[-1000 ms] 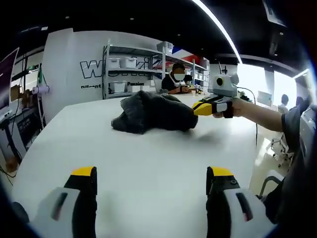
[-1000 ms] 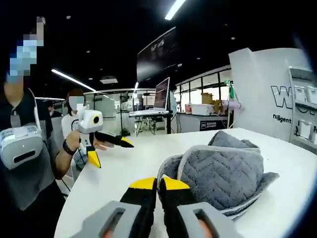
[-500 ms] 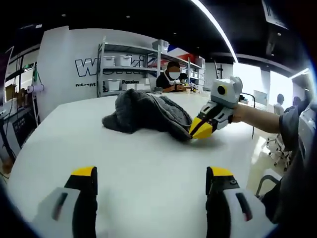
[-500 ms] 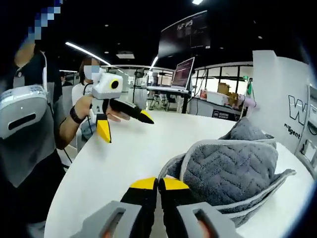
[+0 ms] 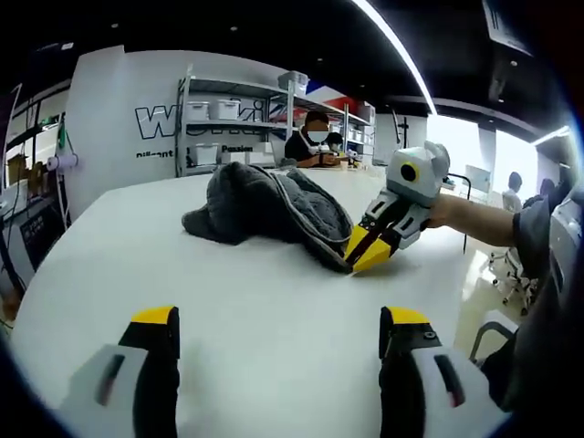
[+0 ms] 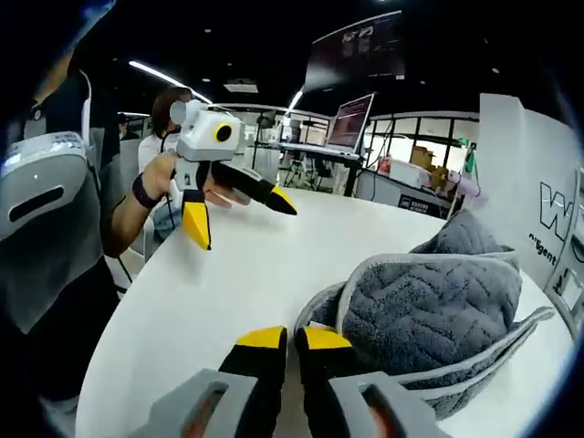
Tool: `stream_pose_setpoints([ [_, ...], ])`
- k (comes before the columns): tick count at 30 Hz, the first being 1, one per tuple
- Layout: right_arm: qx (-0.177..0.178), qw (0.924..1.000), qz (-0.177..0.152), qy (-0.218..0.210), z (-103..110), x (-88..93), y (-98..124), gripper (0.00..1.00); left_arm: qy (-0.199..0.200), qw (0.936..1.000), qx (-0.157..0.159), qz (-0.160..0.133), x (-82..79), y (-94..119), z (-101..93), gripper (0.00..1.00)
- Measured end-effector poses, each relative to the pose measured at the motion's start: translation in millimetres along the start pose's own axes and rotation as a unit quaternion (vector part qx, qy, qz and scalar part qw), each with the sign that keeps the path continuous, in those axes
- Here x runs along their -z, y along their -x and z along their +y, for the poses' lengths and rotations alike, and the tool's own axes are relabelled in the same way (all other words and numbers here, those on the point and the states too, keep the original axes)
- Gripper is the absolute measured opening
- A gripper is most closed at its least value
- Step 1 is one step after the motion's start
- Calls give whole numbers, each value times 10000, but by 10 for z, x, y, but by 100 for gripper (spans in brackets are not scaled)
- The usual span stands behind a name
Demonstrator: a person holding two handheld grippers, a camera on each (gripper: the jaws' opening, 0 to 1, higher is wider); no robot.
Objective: Fold the towel on the table until its edges align and the towel forms a compact rectangular stack.
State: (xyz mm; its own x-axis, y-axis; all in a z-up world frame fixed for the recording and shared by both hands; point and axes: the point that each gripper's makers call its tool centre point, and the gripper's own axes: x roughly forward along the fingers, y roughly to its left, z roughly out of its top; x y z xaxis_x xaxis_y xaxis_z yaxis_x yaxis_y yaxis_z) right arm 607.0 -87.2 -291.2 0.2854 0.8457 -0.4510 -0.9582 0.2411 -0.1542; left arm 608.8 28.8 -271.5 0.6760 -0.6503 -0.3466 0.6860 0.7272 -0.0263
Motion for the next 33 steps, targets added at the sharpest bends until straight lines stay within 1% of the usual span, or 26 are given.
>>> stream_pose_setpoints([
  [12, 32, 10000, -19, -26, -3, -9, 19, 7, -12, 10000, 34, 9, -1, -9, -29, 95],
  [14, 70, 9999, -147, 39, -10, -50, 37, 8, -11, 10000, 28, -1, -6, -4, -24, 95],
  [22, 272, 9991, -302, -68, -103, -109, 140, 9, 23, 10000, 5, 30, 20, 1, -11, 95],
  [26, 366, 9990, -248, -16, -135, -113, 181, 12, 15, 10000, 26, 31, 16, -12, -22, 95],
  [33, 552, 9979, -345, 37, -198, -189, 289, 13, -3, 10000, 78, 20, 1, -40, -50, 95],
])
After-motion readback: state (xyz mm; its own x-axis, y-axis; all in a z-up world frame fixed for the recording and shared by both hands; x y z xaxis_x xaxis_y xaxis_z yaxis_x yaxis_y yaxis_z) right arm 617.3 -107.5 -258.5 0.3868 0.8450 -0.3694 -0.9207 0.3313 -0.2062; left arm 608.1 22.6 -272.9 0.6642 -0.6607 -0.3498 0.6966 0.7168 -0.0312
